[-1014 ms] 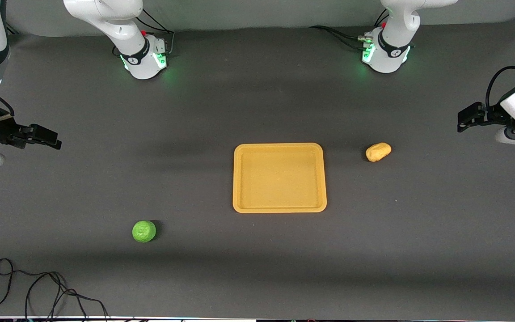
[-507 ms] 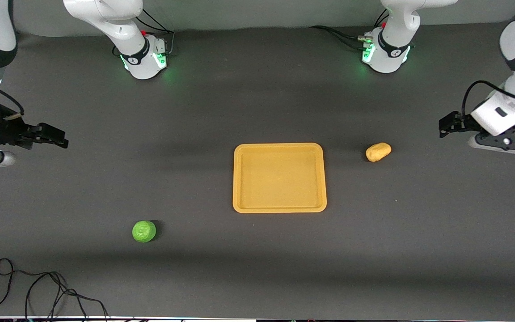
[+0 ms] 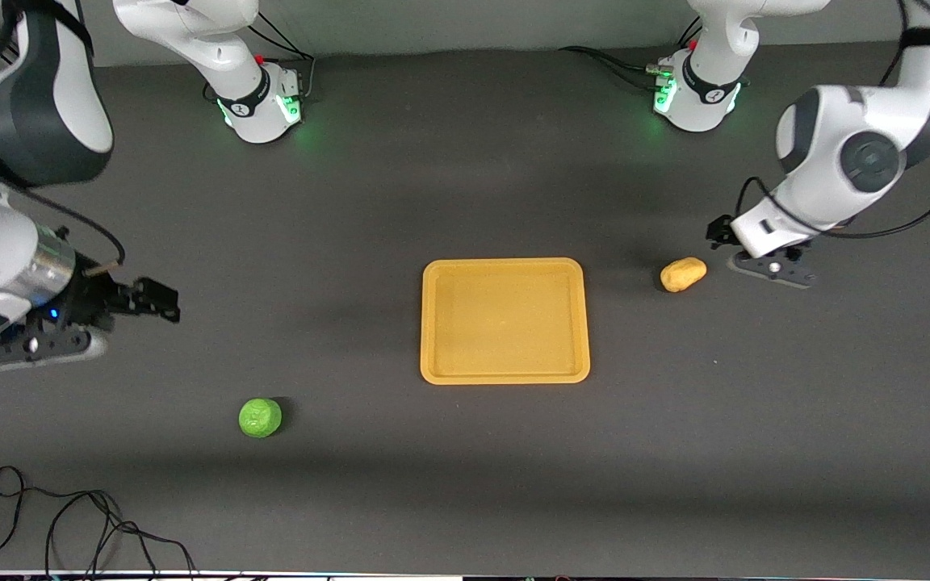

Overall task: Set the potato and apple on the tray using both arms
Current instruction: 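Grasp the yellow potato with the left gripper while the right gripper grasps the apple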

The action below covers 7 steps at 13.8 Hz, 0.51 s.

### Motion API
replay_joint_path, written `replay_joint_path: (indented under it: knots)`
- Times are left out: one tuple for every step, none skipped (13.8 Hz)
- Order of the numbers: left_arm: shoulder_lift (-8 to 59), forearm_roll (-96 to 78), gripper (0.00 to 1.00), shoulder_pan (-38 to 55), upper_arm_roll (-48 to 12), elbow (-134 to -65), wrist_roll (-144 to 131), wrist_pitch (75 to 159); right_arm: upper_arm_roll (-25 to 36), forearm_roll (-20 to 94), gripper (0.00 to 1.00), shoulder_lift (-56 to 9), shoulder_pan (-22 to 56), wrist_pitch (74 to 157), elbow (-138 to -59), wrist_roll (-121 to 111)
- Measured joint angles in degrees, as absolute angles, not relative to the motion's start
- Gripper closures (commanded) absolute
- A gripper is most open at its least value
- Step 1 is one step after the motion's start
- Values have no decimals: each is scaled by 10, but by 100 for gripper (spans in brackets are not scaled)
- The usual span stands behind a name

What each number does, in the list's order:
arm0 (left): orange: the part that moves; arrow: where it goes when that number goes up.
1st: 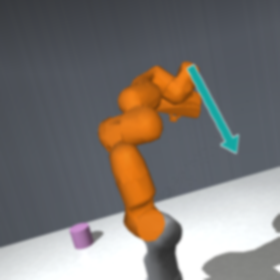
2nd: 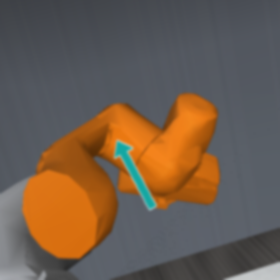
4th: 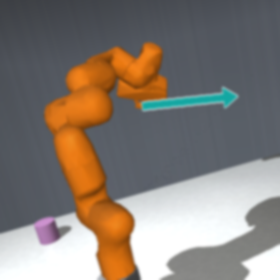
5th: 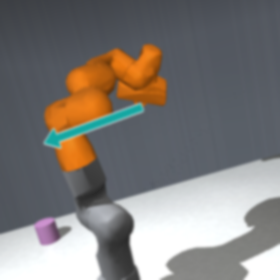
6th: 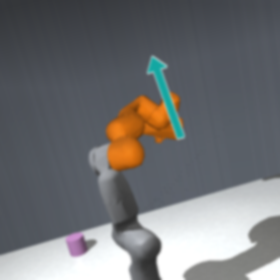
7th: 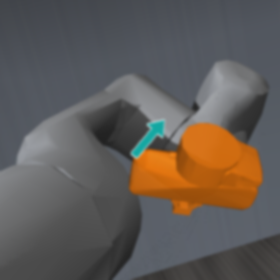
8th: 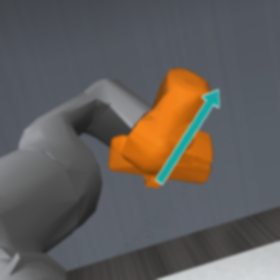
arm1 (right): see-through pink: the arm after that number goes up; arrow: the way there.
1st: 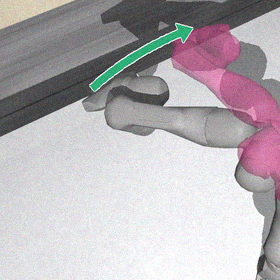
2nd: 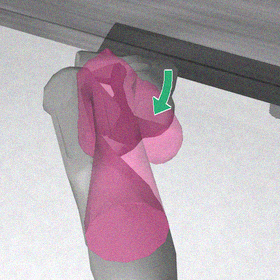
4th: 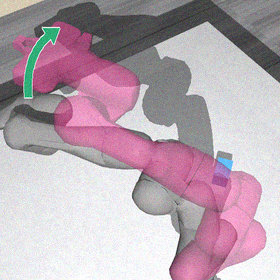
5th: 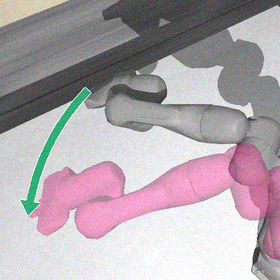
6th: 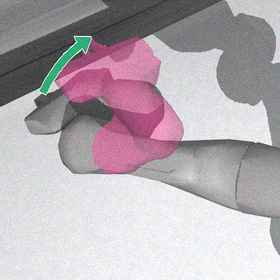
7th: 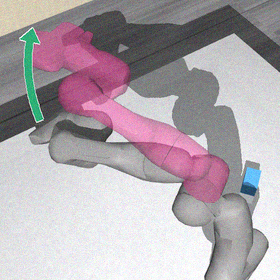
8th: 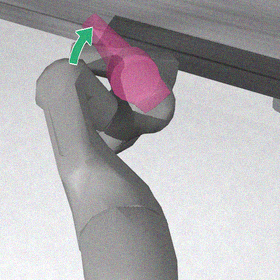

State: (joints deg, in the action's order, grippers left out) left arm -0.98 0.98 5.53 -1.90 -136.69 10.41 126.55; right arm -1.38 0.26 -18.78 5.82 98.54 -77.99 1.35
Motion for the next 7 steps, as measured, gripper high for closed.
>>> replay_joint_path:
  knots:
    - [15, 10, 2, 66, -19, -1369, 105, 1276, -14, 3, 0, -222, 59, 985, -745, 14]
    - [42, 10, 2, 80, -20, -1369, 105, 1297, -14, 3, 0, -252, 59, 986, -719, 14]
    - [68, 10, 2, 94, -20, -1370, 105, 1327, -14, 3, 0, -272, 59, 986, -706, 14]
    - [96, 10, 2, 107, -20, -1371, 105, 1362, -14, 3, 0, -288, 59, 990, -703, 14]
    - [123, 11, 2, 118, -21, -1371, 105, 1396, -14, 3, 0, -302, 59, 1003, -703, 14]
    - [147, 12, 10, 126, -21, -1371, 106, 1420, -13, 3, 0, -319, 59, 1019, -705, 19]
    - [164, 13, 35, 129, -21, -1371, 109, 1432, -13, 3, 0, -337, 59, 1039, -710, 27]
